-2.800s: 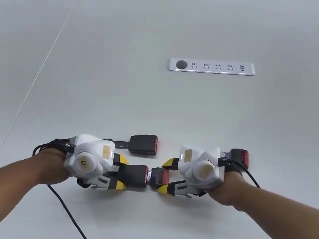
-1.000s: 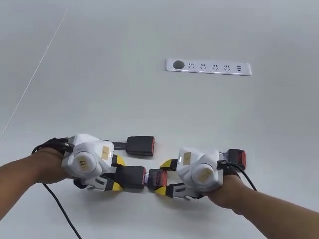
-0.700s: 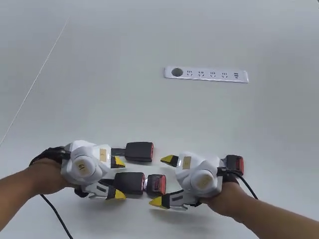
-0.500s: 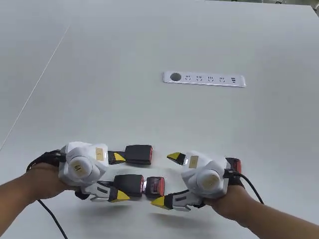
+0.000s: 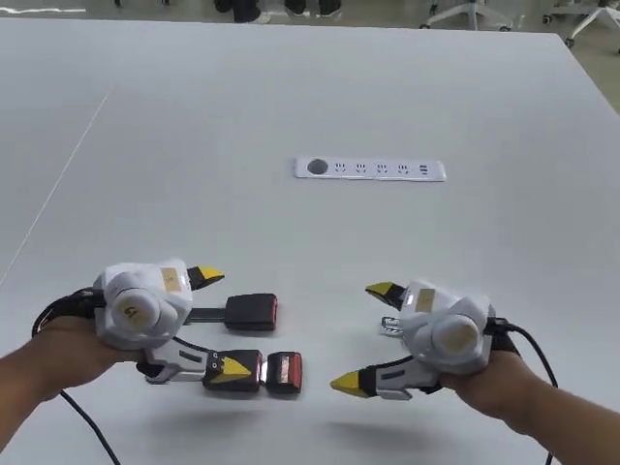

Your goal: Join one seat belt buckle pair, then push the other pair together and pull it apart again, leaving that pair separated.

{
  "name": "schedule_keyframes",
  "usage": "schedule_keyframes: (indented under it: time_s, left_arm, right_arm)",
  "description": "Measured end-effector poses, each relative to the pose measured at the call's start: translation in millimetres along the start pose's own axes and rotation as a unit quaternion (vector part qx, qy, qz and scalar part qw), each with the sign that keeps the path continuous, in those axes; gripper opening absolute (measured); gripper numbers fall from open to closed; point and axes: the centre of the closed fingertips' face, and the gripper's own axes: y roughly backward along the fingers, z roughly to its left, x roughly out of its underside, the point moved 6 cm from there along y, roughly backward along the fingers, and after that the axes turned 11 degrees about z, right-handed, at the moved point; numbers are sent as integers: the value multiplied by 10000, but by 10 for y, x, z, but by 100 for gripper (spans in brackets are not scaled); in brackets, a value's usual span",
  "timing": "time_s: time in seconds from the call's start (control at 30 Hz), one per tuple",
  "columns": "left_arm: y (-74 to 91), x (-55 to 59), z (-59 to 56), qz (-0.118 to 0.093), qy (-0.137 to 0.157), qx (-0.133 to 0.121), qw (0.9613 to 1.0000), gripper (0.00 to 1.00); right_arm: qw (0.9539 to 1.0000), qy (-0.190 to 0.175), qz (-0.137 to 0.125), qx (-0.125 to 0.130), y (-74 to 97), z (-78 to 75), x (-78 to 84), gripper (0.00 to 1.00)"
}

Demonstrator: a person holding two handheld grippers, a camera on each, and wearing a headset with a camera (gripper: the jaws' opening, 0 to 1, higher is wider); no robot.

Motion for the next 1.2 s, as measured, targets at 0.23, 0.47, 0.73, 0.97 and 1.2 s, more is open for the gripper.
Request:
schedule_keyframes:
  time_s: [0.23,0.47,0.73,0.97,1.2]
  left_arm:
    - [-11,-107,89,-21,-54,61,10000,91]
    - [-64,-149,187,90,-155,206,9996,93]
    - [-226,-109,407,227,-209,356,9989,91]
    - [-463,49,441,437,-199,660,9967,90]
    - [-643,136,501,542,-199,832,9949,84]
  right_arm:
    - [9996,-210,101,172,258,-292,265,84]
    - [9992,-238,299,155,346,-469,490,84]
    - [9982,-357,478,-92,293,-647,641,84]
    - [9970,-369,606,-307,196,-702,734,83]
    - [9948,-476,746,-501,117,-723,872,79]
